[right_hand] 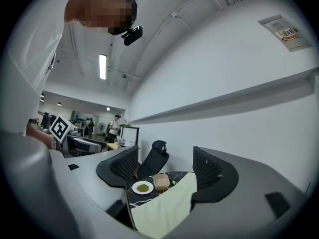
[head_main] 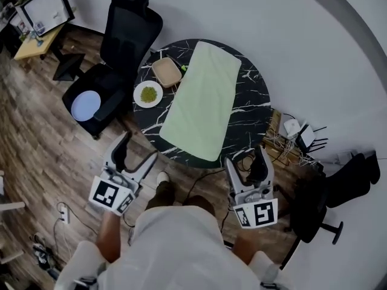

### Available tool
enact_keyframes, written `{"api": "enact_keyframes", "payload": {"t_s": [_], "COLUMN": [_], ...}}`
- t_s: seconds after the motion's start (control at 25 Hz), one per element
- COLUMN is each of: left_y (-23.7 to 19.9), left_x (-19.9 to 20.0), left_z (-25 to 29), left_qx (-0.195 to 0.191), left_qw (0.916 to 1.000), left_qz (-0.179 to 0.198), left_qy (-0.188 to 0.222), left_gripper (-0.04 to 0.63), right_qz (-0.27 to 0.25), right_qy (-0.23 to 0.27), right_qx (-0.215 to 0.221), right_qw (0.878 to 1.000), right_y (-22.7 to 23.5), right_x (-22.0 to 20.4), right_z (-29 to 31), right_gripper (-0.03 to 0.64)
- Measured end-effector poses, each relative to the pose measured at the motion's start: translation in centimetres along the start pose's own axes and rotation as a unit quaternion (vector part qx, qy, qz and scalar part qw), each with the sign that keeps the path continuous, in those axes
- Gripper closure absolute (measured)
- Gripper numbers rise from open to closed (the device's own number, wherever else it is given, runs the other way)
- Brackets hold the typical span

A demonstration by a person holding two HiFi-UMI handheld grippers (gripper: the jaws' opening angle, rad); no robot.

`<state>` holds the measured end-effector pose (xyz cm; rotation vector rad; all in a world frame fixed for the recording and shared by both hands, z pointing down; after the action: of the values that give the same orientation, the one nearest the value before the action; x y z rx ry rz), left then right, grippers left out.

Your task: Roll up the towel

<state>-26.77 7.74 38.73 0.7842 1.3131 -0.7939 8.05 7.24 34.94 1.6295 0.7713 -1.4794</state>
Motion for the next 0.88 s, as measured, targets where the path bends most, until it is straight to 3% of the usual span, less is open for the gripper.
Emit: {"api": "enact_keyframes", "payload": {"t_s": [0.2,0.4,0.52,0.6,0.68,0.72,0.8,0.88], "left_y": [-1.7,-1.2,-0.5,-0.5,-0.4,-0.2,0.4,0.8], "left_x": [-0.4,-1.6,-3.4,-6.0,-9.6,-11.8,-16.0,-19.4], "left_z": [2.8,4.7,6.1,8.0,10.5,11.7,13.7,15.3], "left_qx": [-0.025,-0.049,-0.077,-0.119,-0.177,-0.209,-0.274,-0.325], "left_qw": [0.9996,0.9976,0.9919,0.9800,0.9536,0.9334,0.8831,0.8325], "left_qz": [0.003,0.017,0.039,0.078,0.140,0.171,0.224,0.264], "left_qy": [-0.013,-0.047,-0.093,-0.139,-0.199,-0.236,-0.308,-0.362], "left_gripper": [0.261,0.262,0.262,0.262,0.262,0.262,0.262,0.267], "right_qz": [0.001,-0.091,-0.159,-0.169,-0.183,-0.187,-0.191,-0.187], "right_qy": [-0.011,-0.059,-0.169,-0.249,-0.325,-0.367,-0.440,-0.484], "right_qx": [-0.024,-0.010,0.024,0.062,0.115,0.137,0.168,0.179], "right_qw": [1.000,0.994,0.972,0.952,0.921,0.901,0.862,0.836], "right_y": [0.8,2.0,2.8,3.5,4.2,4.4,4.8,5.3], "right_x": [-0.5,-2.0,-5.2,-9.1,-13.9,-16.5,-21.4,-24.8], "right_z": [2.0,3.7,4.1,4.8,5.4,5.5,5.3,5.2], "right_gripper": [0.313,0.314,0.316,0.316,0.316,0.316,0.319,0.369]}}
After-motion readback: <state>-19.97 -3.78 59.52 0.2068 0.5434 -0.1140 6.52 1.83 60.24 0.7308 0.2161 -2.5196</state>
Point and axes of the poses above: the fingertips, and each gripper's own axes: z forward along the fingers, y to its right, x out of its top, the point moved 10 cm from there along -z, backward along the fingers, and after that the axes turned 11 degrees about z, right-handed, at the moved point
